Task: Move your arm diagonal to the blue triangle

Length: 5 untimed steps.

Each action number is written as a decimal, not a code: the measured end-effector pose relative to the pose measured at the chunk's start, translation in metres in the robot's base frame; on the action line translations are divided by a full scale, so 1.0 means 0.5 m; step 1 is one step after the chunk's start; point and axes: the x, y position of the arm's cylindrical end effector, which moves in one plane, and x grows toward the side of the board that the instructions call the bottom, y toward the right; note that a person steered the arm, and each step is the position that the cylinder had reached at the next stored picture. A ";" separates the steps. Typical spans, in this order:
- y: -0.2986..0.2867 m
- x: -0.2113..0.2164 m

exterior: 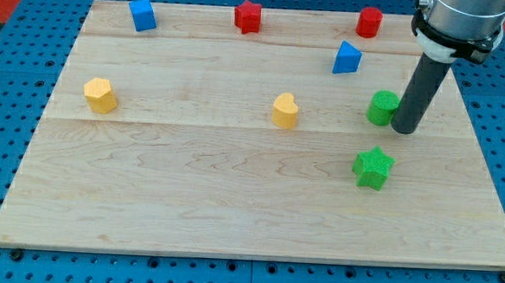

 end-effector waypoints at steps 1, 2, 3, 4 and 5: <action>-0.029 0.000; -0.077 0.004; -0.232 -0.037; -0.367 -0.071; -0.528 -0.008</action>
